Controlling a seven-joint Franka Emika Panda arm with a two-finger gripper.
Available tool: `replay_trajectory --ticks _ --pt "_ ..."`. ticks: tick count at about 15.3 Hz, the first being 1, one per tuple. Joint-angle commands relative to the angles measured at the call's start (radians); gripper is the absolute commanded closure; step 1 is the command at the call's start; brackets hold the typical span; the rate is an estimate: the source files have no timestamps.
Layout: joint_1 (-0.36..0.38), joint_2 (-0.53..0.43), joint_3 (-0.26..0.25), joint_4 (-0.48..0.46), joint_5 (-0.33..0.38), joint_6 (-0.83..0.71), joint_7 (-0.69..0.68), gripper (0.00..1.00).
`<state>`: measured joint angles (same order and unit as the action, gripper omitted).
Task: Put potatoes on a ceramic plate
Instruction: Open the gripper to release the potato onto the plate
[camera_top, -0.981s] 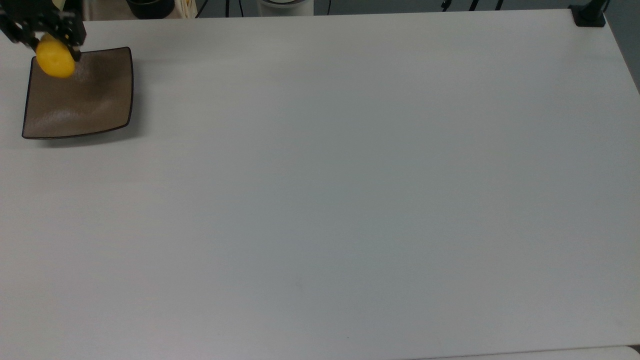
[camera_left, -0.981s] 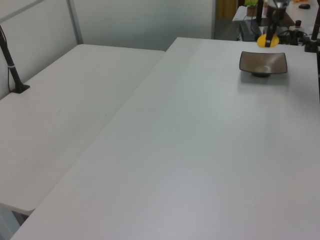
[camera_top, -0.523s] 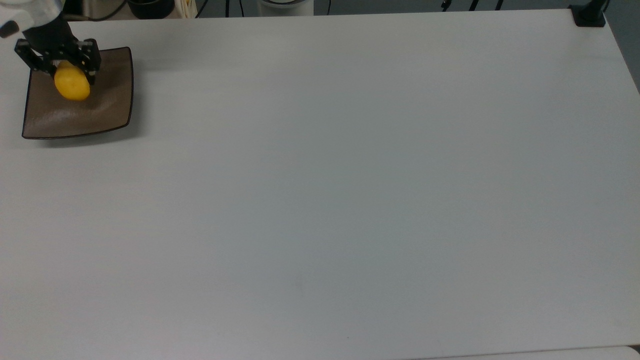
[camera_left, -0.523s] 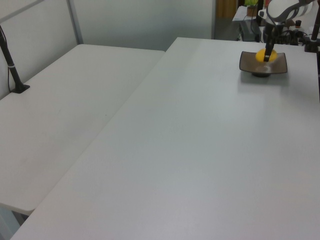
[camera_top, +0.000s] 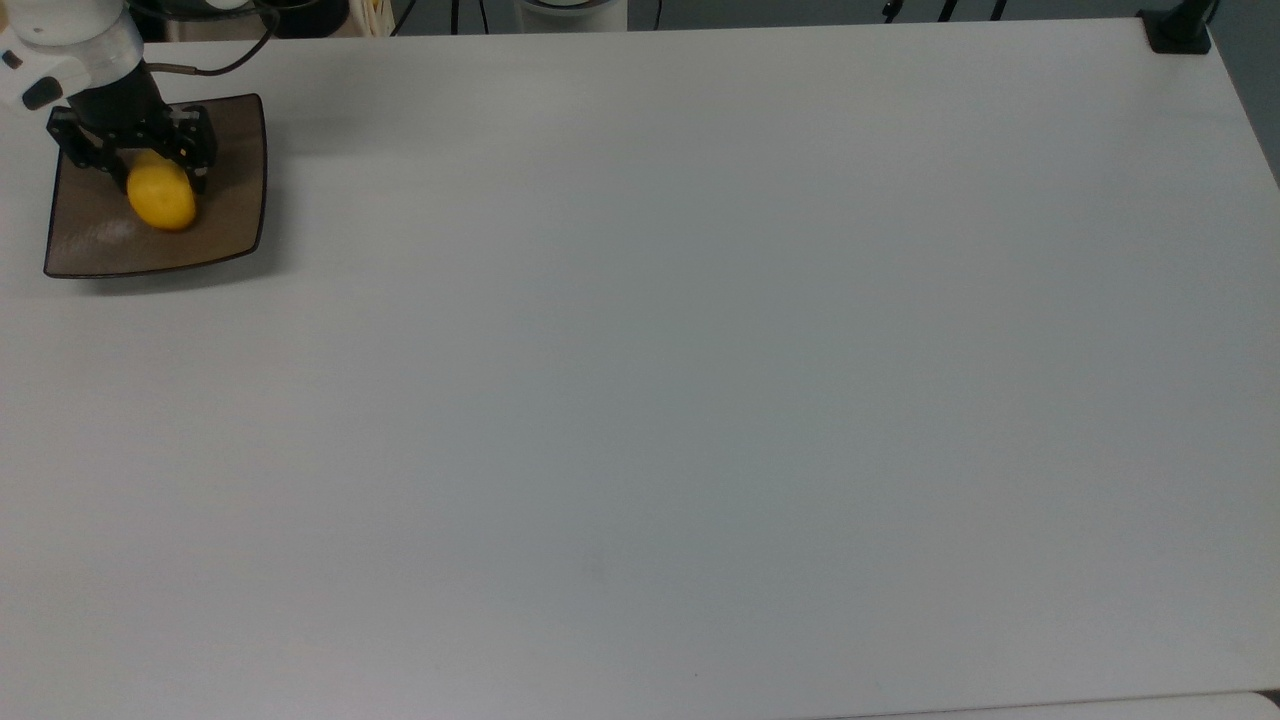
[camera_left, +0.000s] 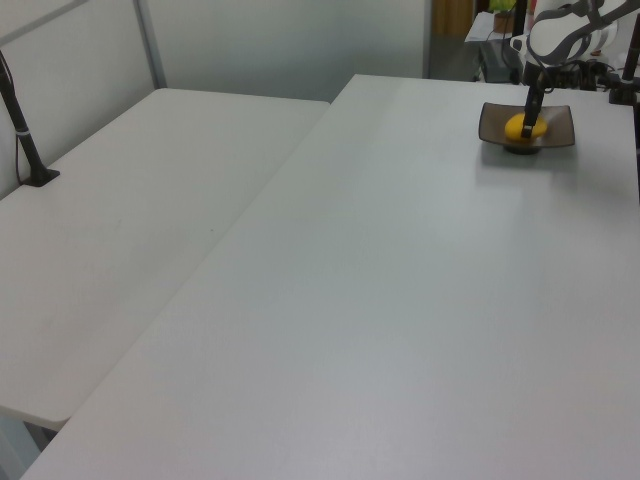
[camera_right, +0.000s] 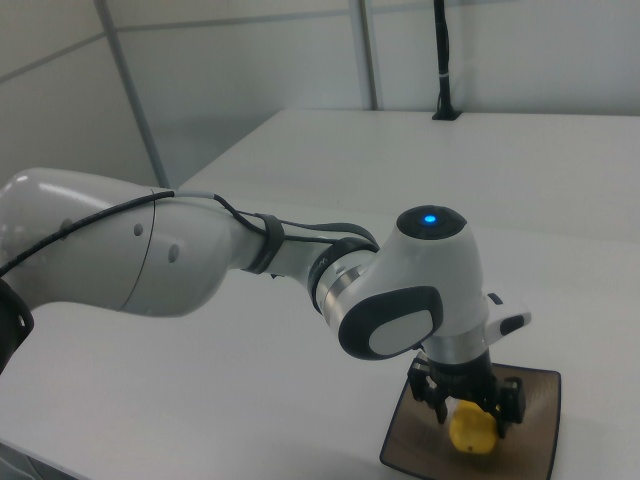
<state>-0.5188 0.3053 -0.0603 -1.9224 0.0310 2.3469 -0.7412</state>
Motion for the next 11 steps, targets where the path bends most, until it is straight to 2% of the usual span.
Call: replay_trajectory --ticks 1,3,5,8,11 --pt "0.008 -0.023 -0.007 -0.02 0.013 0.003 -0.009 0.0" --pt "0.011 -0.052 -0.007 -0.01 0.013 -0.032 -0.004 0.0" --pt "0.039 -0.122 -0.007 0.008 0.013 -0.116 0.073 0.0" --pt "0.081 -0.218 -0.009 0.095 0.01 -0.369 0.233 0.0" --pt "0.131 -0.308 -0.009 0.144 0.01 -0.55 0.339 0.0"
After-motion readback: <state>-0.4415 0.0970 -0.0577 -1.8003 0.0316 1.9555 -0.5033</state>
